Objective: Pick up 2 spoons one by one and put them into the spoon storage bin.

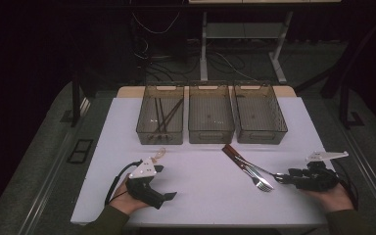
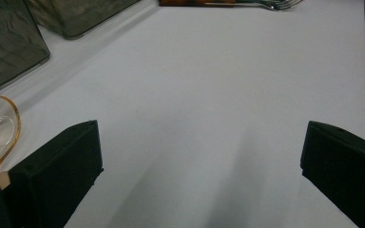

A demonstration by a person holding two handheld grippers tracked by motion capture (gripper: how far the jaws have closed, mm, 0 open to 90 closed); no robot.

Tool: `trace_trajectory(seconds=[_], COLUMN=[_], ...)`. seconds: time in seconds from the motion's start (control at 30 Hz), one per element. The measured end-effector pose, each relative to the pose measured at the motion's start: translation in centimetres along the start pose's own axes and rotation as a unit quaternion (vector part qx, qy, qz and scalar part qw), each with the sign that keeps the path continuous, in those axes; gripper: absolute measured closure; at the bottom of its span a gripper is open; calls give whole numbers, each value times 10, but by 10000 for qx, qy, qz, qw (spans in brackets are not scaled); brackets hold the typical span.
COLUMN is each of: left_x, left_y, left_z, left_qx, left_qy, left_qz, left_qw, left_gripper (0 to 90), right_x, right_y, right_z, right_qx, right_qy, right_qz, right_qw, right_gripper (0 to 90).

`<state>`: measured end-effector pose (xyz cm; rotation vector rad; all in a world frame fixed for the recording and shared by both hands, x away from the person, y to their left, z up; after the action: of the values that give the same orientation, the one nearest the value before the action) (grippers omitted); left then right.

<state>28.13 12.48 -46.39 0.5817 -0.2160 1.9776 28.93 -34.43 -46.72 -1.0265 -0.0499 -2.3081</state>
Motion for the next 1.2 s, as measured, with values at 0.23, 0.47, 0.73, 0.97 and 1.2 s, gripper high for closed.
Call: trace_trajectory(seconds=[0.23, 0.47, 0.73, 0.97, 1.2], left_x=[0, 0, 0, 0, 0], left_y=[0, 0, 0, 0, 0], left_z=[0, 0, 0, 0, 0], left_qx=[-4, -18, -27, -45, -53], left_qy=[-10, -22, -23, -36, -37], left_qz=[-2, -6, -6, -8, -7], left_qw=[10000, 10000, 10000, 10000, 10000], left_gripper=[0, 0, 0, 0, 0], right_x=[-6, -8, -9, -10, -7], right_y=[-2, -5, -11, -17, -20], right_z=[-2, -2, -3, -3, 0], right_qx=[155, 385, 647, 892, 1037], right_qy=[-132, -236, -316, -394, -284], right_qz=[31, -68, 23, 73, 77], right_qw=[9998, 9990, 9974, 9952, 9942], right_gripper=[566, 596, 631, 682, 806])
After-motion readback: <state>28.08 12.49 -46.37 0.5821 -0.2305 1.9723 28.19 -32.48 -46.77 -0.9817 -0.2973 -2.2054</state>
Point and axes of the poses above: each handheld gripper's, and its own axes: x roughly backward along the jaws, z roughly out of its top, y roughly to its right, the point moved 4 cm from there along -x, roughly forward along the jaws, and after that the axes turned 5 degrees about y, right-handed, at the moved point
